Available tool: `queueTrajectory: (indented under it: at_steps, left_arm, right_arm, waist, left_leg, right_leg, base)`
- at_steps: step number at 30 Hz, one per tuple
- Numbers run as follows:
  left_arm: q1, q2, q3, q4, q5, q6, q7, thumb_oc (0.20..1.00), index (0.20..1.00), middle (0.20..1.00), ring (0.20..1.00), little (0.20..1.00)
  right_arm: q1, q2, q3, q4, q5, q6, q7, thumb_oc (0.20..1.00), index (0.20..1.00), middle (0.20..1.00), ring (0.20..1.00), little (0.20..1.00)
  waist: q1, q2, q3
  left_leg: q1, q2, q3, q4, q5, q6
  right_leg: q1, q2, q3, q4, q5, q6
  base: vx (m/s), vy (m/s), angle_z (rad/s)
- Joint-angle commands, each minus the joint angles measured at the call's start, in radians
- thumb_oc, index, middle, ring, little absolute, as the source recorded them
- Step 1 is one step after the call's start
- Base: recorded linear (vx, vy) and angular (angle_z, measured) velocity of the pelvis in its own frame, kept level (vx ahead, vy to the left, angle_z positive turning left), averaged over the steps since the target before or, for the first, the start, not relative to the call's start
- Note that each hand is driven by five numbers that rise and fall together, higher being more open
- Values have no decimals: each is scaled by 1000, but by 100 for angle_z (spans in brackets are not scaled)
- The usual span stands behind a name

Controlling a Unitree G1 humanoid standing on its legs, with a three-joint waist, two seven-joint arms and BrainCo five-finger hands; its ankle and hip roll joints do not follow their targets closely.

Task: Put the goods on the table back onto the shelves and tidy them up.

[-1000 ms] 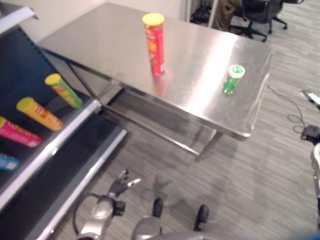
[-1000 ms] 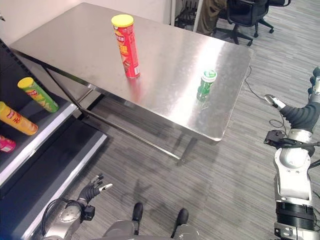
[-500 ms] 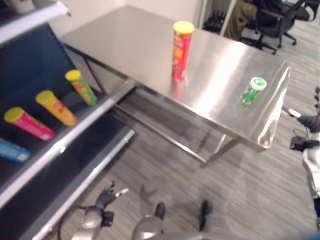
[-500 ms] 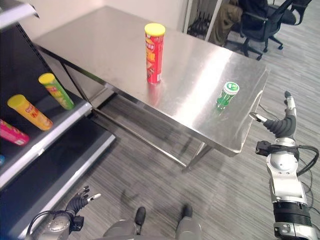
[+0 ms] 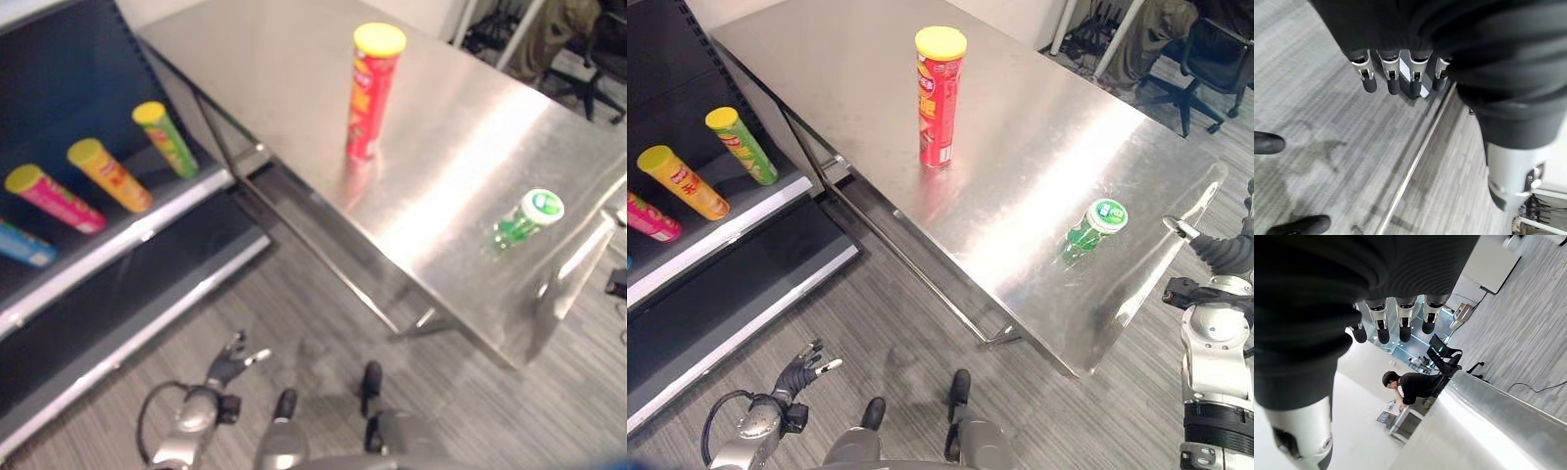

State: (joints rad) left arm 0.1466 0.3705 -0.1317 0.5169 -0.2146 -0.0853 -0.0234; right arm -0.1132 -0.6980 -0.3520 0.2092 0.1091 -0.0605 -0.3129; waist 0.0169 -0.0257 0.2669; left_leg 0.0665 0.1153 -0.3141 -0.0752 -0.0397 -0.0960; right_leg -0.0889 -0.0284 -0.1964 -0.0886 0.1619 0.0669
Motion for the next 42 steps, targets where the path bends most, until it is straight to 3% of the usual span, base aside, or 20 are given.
queueTrajectory:
  at_steps: [1, 6, 10, 16, 19, 25, 33, 36, 42]
  left_arm:
    - [-16, 75, 10, -13, 22, -39, 4, 1000, 1000, 1000, 1000, 1000]
    - [-4, 86, 24, -21, 14, -43, -13, 1000, 1000, 1000, 1000, 1000]
    - [-2, 79, 32, 9, 25, -45, -18, 1000, 1000, 1000, 1000, 1000]
    - [4, 69, 38, -2, 31, -50, -13, 1000, 1000, 1000, 1000, 1000]
    - [2, 61, 43, -7, 27, -50, -5, 1000, 1000, 1000, 1000, 1000]
    - [7, 57, 52, -9, 28, -49, -7, 1000, 1000, 1000, 1000, 1000]
    - [8, 71, 52, -24, 26, -53, -25, 1000, 1000, 1000, 1000, 1000]
    - [16, 81, 52, -27, 31, -59, -42, 1000, 1000, 1000, 1000, 1000]
    - [14, 84, 49, -21, 38, -69, -49, 1000, 1000, 1000, 1000, 1000]
  right_arm:
    - [-63, -84, 56, 12, 88, -56, 70, 1000, 1000, 1000, 1000, 1000]
    - [-62, -90, 103, -2, 180, -80, 168, 1000, 1000, 1000, 1000, 1000]
    - [-75, -130, 183, 30, 152, -63, 238, 1000, 1000, 1000, 1000, 1000]
    - [-39, -185, 150, 6, 87, -56, 230, 1000, 1000, 1000, 1000, 1000]
    - [-2, -143, 61, -24, 105, -65, 187, 1000, 1000, 1000, 1000, 1000]
    - [23, -116, 39, -52, 88, -64, 188, 1000, 1000, 1000, 1000, 1000]
    - [-47, -116, 156, -59, 166, -73, 280, 1000, 1000, 1000, 1000, 1000]
    - [-73, -184, 218, -91, 186, -72, 354, 1000, 1000, 1000, 1000, 1000]
    - [-52, -215, 195, -129, 242, -81, 392, 1000, 1000, 1000, 1000, 1000]
  waist:
    - [29, -41, -55]
    - [36, -45, -51]
    - [43, -51, -49]
    - [40, -52, -45]
    - [32, -44, -49]
    - [30, -44, -55]
    - [42, -51, -58]
    - [53, -59, -60]
    - [56, -61, -63]
  left_leg:
    - [54, -46, 24, -9, -89, 36]
    - [51, -48, 32, -12, -84, 32]
    - [46, -52, 38, -12, -83, 28]
    - [38, -56, 35, -12, -80, 25]
    - [38, -58, 31, -12, -84, 27]
    - [52, -58, 44, -12, -92, 33]
    - [63, -55, 57, -12, -94, 35]
    - [58, -55, 57, -12, -90, 30]
    - [51, -54, 45, -12, -86, 22]
  right_leg:
    - [7, -120, 12, 34, -72, 142]
    - [14, -128, 0, 29, -71, 144]
    - [19, -144, -16, 29, -70, 147]
    - [26, -154, -27, 26, -72, 150]
    - [28, -158, -29, 26, -73, 150]
    - [36, -155, -19, 21, -71, 150]
    - [41, -155, -17, 15, -66, 151]
    - [46, -162, -32, 14, -65, 153]
    - [55, -170, -55, 15, -68, 155]
  base:
    - [0, 0, 0]
    - [-12, 7, 3]
    - [-13, 12, 3]
    - [-4, 4, 6]
    - [0, -1, 1]
    - [0, 0, 0]
    - [-9, 3, -1]
    - [0, 0, 0]
    - [3, -12, 6]
